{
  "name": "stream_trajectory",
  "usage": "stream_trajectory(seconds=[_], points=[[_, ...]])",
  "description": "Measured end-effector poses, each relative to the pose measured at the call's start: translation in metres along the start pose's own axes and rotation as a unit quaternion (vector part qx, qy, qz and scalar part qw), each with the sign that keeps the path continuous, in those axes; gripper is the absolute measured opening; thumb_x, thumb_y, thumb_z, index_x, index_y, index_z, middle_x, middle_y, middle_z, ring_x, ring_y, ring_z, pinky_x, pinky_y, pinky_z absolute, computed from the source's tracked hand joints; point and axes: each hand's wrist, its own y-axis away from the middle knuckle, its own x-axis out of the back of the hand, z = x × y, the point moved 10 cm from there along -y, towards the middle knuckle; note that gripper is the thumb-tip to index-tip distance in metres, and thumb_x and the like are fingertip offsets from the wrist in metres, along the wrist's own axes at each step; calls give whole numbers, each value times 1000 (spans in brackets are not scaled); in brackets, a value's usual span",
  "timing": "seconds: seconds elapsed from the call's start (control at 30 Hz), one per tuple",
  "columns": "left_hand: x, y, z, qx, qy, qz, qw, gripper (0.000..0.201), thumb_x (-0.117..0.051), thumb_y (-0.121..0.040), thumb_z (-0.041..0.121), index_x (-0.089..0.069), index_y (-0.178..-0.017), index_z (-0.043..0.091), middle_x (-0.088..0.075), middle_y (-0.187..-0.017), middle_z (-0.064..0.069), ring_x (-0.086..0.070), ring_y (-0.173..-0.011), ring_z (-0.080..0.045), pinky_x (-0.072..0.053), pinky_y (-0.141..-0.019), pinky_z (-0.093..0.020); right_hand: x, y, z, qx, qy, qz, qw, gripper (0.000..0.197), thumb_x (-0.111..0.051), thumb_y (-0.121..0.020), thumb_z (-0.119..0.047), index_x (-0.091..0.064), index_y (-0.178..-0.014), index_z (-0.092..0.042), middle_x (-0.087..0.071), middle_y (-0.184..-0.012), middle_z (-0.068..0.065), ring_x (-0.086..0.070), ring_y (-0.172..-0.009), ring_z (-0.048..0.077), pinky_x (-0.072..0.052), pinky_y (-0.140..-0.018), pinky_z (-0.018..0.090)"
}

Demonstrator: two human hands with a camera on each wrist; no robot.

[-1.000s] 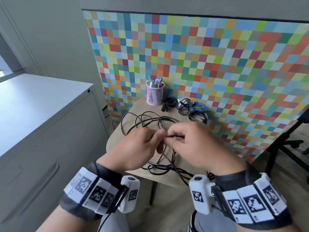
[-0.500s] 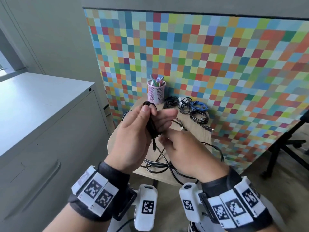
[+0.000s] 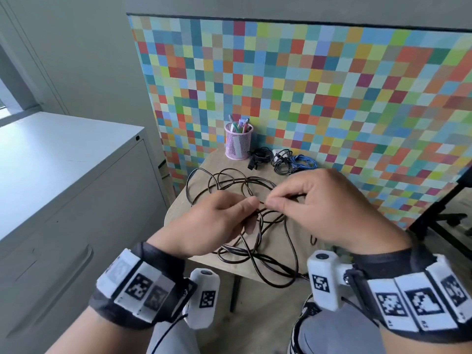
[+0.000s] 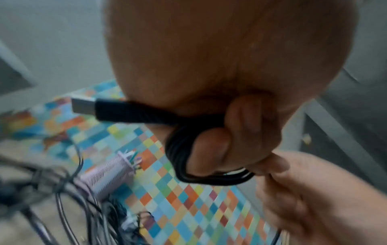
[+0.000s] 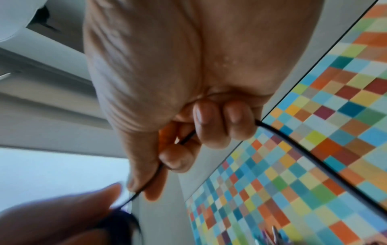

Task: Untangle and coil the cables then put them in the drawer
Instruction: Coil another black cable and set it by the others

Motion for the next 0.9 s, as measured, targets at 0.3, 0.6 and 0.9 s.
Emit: stream_trajectory(seconds=[0.3,0.6,0.9], points=[[16,17,41,-153,419,-18,895,29,-48,-103,29,-58,-83,11,-44,-51,2,-46,-44,-15,-37,-52,-28,22,-9,14,25,-75,81,994,18,-71,-96,-24,-79,-107,-36,-70,-87,-34,-67,-86,-13,-49,-80,11],[24,10,50,-149,-134,220,955,22,-38,-110,33,-54,-104,19,-76,-106,15,-67,-105,-7,-50,-93,-36,-77,-2,-29,30,199,-118,973,24,-46,-103,-39,-65,-111,-27,-71,-100,6,-66,-93,34,-38,-66,36],[7,4,19,-23,-159,65,985,57,-40,-106,51,-58,-67,14,-52,-45,5,-47,-45,-9,-42,-57,-31,10,3,-20,26,36,11,999,12,-71,-84,-45,-80,-89,-40,-73,-81,-29,-69,-80,-5,-58,-75,29]])
